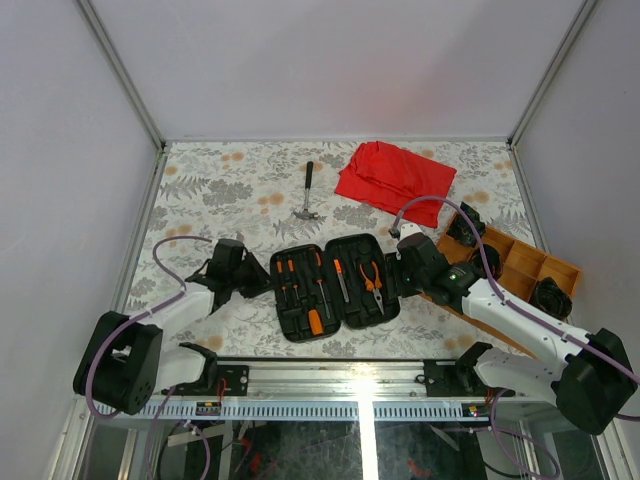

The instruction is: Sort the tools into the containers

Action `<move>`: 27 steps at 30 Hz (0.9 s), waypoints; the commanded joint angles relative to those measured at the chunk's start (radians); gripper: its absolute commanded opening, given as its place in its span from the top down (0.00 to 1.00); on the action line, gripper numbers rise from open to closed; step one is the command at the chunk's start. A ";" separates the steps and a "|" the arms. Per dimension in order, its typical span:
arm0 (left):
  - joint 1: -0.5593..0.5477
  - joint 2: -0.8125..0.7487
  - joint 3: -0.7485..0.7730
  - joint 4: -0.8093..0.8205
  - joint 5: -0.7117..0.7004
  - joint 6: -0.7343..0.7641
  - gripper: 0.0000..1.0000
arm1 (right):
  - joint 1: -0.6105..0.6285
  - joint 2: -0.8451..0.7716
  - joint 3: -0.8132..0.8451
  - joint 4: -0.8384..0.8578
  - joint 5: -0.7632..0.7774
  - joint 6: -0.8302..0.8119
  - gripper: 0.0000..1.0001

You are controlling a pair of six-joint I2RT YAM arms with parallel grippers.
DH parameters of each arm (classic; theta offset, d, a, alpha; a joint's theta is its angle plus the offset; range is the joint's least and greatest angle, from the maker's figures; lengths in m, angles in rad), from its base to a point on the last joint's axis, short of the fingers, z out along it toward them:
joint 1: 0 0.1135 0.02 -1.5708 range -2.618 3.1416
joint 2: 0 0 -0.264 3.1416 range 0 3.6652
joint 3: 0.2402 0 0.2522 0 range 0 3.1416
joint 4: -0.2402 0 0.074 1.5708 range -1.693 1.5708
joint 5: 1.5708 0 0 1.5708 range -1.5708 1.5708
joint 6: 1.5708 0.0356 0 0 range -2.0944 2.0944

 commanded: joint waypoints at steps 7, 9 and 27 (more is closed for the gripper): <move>0.047 -0.080 -0.041 -0.085 -0.061 0.029 0.97 | -0.007 0.002 0.011 0.031 0.001 0.002 0.45; 0.049 -0.087 -0.039 -0.089 -0.060 0.032 0.97 | -0.007 0.004 0.016 0.032 -0.008 0.004 0.45; 0.049 -0.086 -0.041 -0.073 -0.028 0.042 0.82 | 0.003 0.158 0.081 0.111 -0.135 0.012 0.52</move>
